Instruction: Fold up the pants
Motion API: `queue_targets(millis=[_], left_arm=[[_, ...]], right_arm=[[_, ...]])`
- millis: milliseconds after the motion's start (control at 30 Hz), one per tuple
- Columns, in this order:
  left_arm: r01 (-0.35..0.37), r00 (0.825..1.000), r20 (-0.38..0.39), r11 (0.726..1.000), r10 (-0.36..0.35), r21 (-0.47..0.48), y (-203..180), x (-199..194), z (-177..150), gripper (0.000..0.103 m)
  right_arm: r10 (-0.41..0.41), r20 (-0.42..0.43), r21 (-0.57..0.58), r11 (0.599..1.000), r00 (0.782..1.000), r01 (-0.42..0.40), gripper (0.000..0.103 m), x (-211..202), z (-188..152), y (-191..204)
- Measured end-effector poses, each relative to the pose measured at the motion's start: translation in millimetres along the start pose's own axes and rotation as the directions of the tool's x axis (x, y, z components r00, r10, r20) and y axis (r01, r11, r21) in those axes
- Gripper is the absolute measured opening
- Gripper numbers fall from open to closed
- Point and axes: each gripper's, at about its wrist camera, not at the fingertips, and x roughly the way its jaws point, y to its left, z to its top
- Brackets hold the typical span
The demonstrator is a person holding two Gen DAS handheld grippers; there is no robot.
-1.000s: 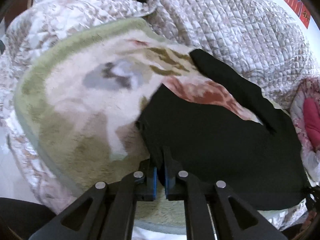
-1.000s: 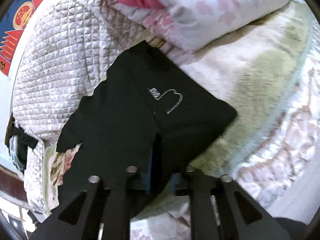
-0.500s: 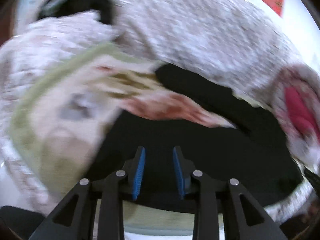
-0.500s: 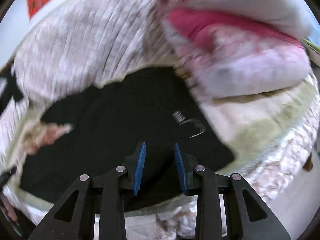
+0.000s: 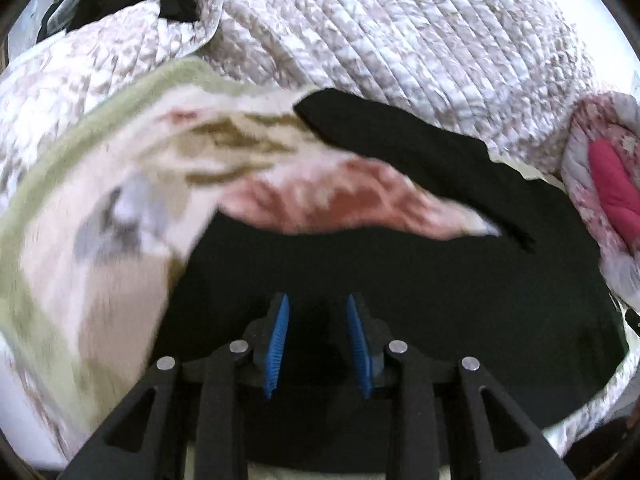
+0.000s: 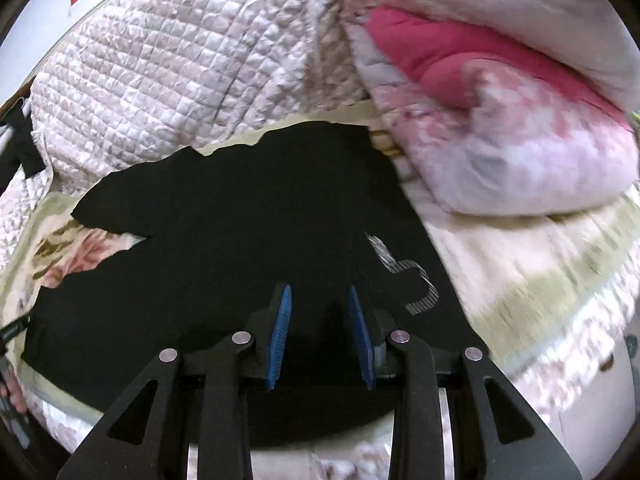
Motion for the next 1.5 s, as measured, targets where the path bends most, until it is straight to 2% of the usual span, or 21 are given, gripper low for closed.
queue_targets(millis=[133,200,233,367,433,467,567,667,800,867,900,967,1000,1133,1267,1333,1433,1500], left_arm=[[-0.075,0.997,-0.038,0.997,0.074,-0.023,18.8,31.7,21.4,0.034],[-0.13,0.99,-0.059,0.99,0.127,-0.058,32.0,44.8,22.3,0.032],[-0.111,0.993,-0.049,0.992,0.108,-0.067,34.6,46.4,21.6,0.032],[-0.159,0.987,-0.011,0.987,0.159,-0.013,22.2,47.1,21.5,0.032],[-0.132,0.991,-0.009,0.991,0.132,-0.027,18.0,44.6,20.9,0.032],[-0.098,0.995,-0.003,0.995,0.098,-0.032,13.2,40.1,19.3,0.032],[-0.02,0.999,0.029,1.0,0.02,0.016,-10.2,22.9,10.4,0.033],[0.082,0.995,0.047,0.992,-0.087,0.097,-42.2,4.7,-6.1,0.034],[0.159,0.986,0.026,0.968,-0.167,0.193,-75.6,-3.0,-30.6,0.037],[0.158,0.987,-0.009,0.959,-0.161,0.236,-87.5,5.8,-39.9,0.037],[0.149,0.989,-0.026,0.957,-0.147,0.249,-90.3,10.3,-45.1,0.038],[0.121,0.992,0.007,0.95,-0.128,0.289,-94.3,9.4,-51.5,0.04],[0.111,0.993,0.011,0.947,-0.12,0.3,-95.8,9.2,-51.9,0.041],[0.124,0.992,-0.006,0.957,-0.127,0.261,-90.8,3.4,-49.7,0.043],[0.114,0.993,-0.004,0.961,-0.117,0.251,-90.1,-2.1,-52.3,0.045],[0.116,0.993,-0.008,0.961,-0.118,0.253,-90.4,-4.0,-57.0,0.046],[0.107,0.994,0.0,0.957,-0.111,0.27,-92.7,-4.5,-63.9,0.051],[0.1,0.994,0.011,0.952,-0.108,0.291,-94.9,-2.5,-67.1,0.058]], right_arm=[[0.005,-0.055,-0.017,1.0,0.998,-0.005,0.031,31.7,14.3,1.4],[-0.05,-0.086,-0.007,0.999,0.995,0.05,0.031,46.0,15.0,-5.9],[-0.048,-0.086,0.018,0.999,0.995,0.049,0.031,50.3,14.4,-12.0],[-0.052,-0.064,0.07,0.996,0.997,0.056,0.031,47.3,15.4,-18.8],[-0.022,-0.042,0.073,0.997,0.999,0.025,0.031,44.7,15.6,-12.7],[0.028,-0.027,0.068,0.997,0.999,-0.026,0.031,41.4,14.3,-5.5],[0.099,-0.007,-0.01,0.995,0.995,-0.099,0.031,36.7,8.1,23.4],[0.193,-0.031,-0.118,0.974,0.981,-0.195,0.031,33.3,-3.7,65.5],[0.266,-0.101,-0.226,0.932,0.959,-0.282,0.031,31.2,-21.8,111.6],[0.26,-0.163,-0.283,0.912,0.952,-0.297,0.032,38.3,-34.0,130.7],[0.246,-0.185,-0.306,0.906,0.951,-0.293,0.035,42.6,-39.3,137.0],[0.214,-0.155,-0.374,0.891,0.964,-0.258,0.043,43.1,-45.3,146.5],[0.206,-0.157,-0.385,0.888,0.966,-0.252,0.044,42.8,-45.0,148.4],[0.238,-0.147,-0.331,0.903,0.96,-0.275,0.046,35.0,-36.9,141.3],[0.24,-0.106,-0.315,0.912,0.965,-0.261,0.05,24.5,-35.5,136.9],[0.238,-0.119,-0.285,0.922,0.964,-0.263,0.05,25.4,-37.7,133.2],[0.231,-0.149,-0.264,0.928,0.962,-0.264,0.051,30.5,-42.8,132.8],[0.22,-0.152,-0.287,0.923,0.964,-0.256,0.053,32.1,-44.2,136.4]])
